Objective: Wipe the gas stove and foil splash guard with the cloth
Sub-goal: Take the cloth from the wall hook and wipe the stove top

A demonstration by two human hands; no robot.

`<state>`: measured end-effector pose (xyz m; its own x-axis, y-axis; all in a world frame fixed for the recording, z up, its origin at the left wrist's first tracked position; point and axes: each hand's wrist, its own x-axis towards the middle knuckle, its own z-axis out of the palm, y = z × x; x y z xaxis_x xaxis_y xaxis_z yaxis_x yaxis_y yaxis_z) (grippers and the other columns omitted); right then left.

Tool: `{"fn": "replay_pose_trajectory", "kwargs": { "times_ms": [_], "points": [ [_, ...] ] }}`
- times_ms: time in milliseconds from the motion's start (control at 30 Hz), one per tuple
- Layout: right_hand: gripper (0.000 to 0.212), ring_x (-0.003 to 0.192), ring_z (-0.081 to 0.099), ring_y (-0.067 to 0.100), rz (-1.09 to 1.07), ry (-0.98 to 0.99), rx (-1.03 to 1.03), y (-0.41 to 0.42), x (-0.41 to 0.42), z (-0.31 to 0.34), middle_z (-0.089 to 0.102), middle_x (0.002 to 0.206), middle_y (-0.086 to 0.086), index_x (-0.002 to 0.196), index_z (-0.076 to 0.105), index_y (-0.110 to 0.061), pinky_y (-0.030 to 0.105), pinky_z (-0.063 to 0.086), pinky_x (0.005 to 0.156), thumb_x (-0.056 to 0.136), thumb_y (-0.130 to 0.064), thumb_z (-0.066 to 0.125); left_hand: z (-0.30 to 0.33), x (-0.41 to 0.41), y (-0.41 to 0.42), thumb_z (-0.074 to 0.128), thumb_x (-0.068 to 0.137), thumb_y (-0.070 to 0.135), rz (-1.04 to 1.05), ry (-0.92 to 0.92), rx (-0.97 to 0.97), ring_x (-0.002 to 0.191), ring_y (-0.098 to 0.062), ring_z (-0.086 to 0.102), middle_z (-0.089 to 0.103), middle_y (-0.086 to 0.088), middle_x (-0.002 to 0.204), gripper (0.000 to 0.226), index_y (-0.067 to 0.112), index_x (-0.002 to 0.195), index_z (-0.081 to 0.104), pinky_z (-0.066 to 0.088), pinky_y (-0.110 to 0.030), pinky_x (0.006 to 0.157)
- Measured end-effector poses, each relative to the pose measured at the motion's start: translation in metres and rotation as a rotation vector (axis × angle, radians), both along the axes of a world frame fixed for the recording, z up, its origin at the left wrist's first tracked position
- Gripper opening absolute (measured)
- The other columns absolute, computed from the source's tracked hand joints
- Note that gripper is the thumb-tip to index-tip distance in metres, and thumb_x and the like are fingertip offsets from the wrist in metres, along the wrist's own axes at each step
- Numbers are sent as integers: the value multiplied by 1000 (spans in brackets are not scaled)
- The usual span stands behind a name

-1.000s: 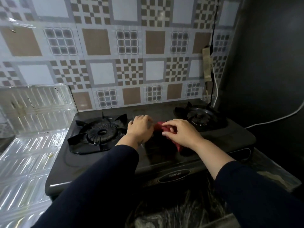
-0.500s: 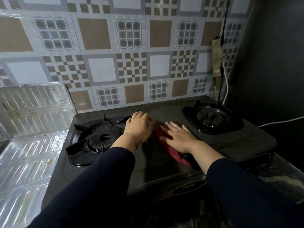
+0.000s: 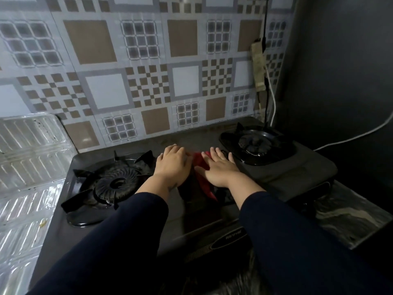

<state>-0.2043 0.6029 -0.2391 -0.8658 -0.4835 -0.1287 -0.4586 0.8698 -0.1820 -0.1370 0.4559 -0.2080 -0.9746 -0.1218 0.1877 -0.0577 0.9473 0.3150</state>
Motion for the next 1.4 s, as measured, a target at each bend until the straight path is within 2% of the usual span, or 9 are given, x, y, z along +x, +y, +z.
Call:
{"fn": "replay_pose_trajectory", "kwargs": {
  "times_ms": [200,400,767,1200,1400],
  "points": [
    [69,147,-15,14,-44,-2,-7,54,25,-1,-15,160,-1,152,1,-30,45,-9,119,94,-63,16,6,6,33,39,97,35,-26,-14,38,144,-25,20,42,-5,145,36,19,125,53,22,-47,116],
    [69,146,-15,9,-73,2,29,100,39,-1,-14,160,-6,152,2,-31,49,-14,117,93,-65,15,8,8,68,38,97,37,-72,-48,60,144,-24,17,42,-4,145,36,21,127,51,19,-48,117],
    [74,146,-19,13,-243,22,85,151,32,0,-14,161,-3,153,1,-28,53,-20,113,91,-68,9,12,-5,109,37,98,40,-80,-118,12,144,-24,15,40,-4,145,37,23,128,50,17,-48,117],
    [62,146,-20,17,-449,-42,95,204,-34,5,-17,160,1,152,-4,-21,55,-17,114,98,-46,11,12,-48,113,37,98,41,-44,-106,-23,143,-24,17,41,-3,145,40,24,132,47,19,-47,116],
    [60,146,-20,15,-436,-42,92,228,-72,6,-17,160,-3,152,-4,-21,58,-13,114,99,-43,13,8,-65,104,37,98,39,-9,-87,-49,143,-26,19,39,-4,147,39,24,133,47,21,-46,115]
  ]
}}
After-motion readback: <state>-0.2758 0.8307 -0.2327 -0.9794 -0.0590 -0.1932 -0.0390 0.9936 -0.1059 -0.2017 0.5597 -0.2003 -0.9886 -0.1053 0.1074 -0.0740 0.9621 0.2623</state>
